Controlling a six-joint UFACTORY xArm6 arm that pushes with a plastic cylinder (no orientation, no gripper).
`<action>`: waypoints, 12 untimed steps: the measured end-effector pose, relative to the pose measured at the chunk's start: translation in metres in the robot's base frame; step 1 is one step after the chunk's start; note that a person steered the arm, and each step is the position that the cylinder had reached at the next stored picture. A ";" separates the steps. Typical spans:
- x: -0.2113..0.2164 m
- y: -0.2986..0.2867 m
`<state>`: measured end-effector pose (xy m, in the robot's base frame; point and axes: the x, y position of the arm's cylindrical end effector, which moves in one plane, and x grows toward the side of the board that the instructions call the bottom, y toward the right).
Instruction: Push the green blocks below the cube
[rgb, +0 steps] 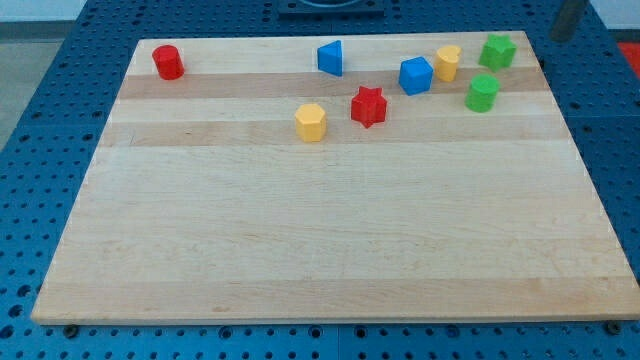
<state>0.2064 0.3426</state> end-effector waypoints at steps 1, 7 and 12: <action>0.000 -0.007; -0.011 -0.054; 0.194 -0.146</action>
<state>0.4005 0.1967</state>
